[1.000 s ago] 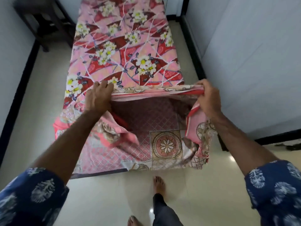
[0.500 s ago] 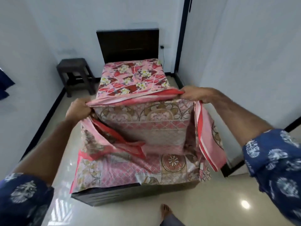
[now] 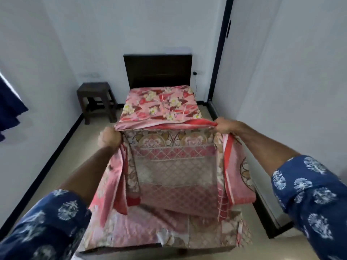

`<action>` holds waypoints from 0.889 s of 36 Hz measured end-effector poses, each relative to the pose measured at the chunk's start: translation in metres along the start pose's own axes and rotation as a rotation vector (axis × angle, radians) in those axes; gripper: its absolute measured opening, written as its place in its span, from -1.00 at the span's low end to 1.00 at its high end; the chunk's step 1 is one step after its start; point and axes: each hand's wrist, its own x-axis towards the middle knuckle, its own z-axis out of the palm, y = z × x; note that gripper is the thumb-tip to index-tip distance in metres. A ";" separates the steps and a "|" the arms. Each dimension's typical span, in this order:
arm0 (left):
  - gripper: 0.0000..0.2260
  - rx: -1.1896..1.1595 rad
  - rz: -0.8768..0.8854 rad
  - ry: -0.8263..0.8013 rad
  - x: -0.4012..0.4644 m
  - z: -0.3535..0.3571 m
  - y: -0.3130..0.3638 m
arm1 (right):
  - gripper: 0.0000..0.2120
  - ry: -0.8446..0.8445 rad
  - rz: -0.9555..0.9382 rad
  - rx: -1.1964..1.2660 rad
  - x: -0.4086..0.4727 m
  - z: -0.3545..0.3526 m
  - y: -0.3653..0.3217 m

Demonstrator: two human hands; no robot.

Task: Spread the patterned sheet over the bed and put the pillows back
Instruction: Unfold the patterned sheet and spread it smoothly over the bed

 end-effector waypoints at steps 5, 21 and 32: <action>-0.69 -0.399 0.102 0.174 0.109 -0.056 0.134 | -0.84 0.649 -0.026 0.279 0.048 -0.130 -0.035; -0.87 -0.917 0.887 0.626 0.129 -0.290 0.335 | -0.70 1.349 -0.549 0.706 -0.003 -0.359 -0.094; -0.54 0.623 1.179 0.270 0.083 -0.208 0.157 | -0.77 0.630 -0.105 -0.503 -0.103 -0.238 -0.009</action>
